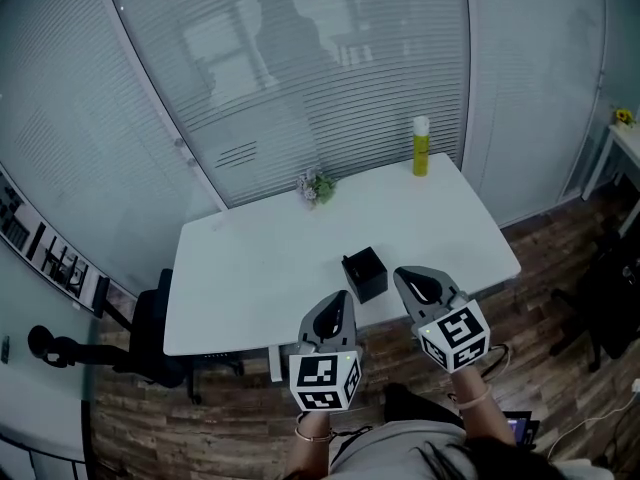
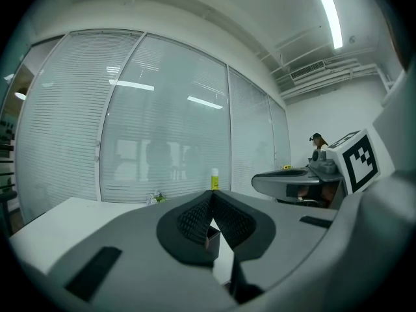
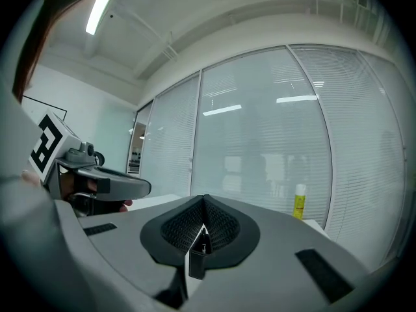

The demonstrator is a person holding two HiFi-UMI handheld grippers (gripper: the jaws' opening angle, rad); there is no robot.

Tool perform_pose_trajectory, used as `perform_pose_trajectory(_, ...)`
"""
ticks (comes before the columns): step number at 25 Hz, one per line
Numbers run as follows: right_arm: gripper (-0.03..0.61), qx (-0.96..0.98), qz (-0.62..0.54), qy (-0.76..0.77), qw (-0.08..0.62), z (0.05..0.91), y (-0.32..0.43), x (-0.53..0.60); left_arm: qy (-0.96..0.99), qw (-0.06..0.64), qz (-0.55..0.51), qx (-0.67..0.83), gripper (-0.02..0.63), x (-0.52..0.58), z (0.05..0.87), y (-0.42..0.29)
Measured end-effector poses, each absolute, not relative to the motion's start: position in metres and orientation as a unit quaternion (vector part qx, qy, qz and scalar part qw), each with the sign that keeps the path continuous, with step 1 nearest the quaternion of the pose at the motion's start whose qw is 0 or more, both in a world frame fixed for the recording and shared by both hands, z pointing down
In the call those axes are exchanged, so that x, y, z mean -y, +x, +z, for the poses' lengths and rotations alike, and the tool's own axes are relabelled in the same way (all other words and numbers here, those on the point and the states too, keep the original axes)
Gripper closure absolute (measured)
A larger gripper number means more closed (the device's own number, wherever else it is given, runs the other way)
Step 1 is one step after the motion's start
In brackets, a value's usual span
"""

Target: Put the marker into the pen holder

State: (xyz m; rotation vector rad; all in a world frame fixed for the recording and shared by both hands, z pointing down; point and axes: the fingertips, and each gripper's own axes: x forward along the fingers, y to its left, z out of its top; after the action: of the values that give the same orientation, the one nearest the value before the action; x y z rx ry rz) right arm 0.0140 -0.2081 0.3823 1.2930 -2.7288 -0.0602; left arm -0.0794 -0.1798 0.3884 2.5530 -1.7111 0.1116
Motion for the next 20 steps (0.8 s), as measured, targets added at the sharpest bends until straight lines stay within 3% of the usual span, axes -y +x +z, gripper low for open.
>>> perform_pose_trajectory(20, 0.552, 0.894, -0.049, 0.443, 0.048, 0.363, 0.029, 0.124, 0.814, 0.008, 0.036, 0.579, 0.595, 0.098, 0.376, -0.086)
